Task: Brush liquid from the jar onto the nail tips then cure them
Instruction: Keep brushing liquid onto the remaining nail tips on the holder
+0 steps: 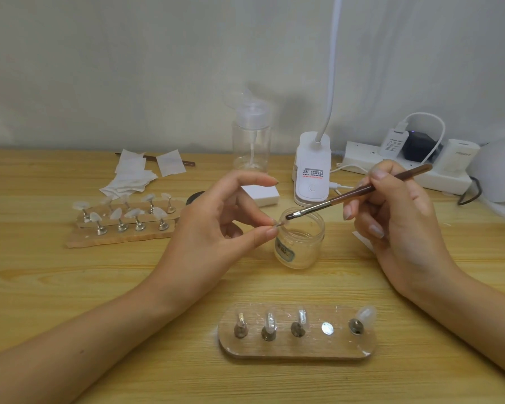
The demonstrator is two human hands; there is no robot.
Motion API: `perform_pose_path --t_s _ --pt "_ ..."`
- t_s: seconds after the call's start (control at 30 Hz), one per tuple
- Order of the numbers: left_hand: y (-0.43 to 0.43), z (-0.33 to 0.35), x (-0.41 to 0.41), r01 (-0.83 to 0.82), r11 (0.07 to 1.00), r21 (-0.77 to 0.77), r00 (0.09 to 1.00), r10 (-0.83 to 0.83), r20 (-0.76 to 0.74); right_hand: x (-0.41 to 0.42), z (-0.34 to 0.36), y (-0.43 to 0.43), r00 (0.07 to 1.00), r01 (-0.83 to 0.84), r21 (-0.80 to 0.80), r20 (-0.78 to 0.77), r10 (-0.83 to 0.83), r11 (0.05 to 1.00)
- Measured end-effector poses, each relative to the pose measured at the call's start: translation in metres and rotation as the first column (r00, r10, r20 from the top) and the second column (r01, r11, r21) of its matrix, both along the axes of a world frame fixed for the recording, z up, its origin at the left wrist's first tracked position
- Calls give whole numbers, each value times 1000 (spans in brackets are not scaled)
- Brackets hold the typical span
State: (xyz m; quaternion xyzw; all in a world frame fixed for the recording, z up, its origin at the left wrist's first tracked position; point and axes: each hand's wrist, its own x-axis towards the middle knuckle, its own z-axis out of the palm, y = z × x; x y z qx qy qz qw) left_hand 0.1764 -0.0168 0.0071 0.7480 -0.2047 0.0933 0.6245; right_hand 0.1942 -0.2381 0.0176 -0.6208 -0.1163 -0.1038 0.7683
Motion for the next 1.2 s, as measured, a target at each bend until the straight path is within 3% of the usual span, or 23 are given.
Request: perform_pose_path --t_s 0.17,0.4,0.6,0.77,0.93,1.07,1.2 --pt "-1 0 1 -13 1000 2 1000 13 16 2 -2 0 997 54 -69 -57 -58 996" --pt "-1 0 2 -15 1000 25 999 14 41 2 -2 0 1000 -13 -13 2 14 1000" --pt "-1 -1 2 -14 999 37 999 12 49 3 -2 -1 996 59 -32 -62 -61 998" --pt "0 -1 2 -13 999 45 998 11 60 0 0 1 999 -36 -10 10 36 999" --pt "-1 -1 1 -20 999 51 998 17 65 2 -1 -1 997 55 -9 -62 -55 998" --pt "0 0 0 -25 998 53 998 21 62 0 0 1 1000 -12 2 2 12 1000" --pt "-1 1 0 -30 998 48 998 27 53 2 -2 0 998 29 -20 -52 -30 999"
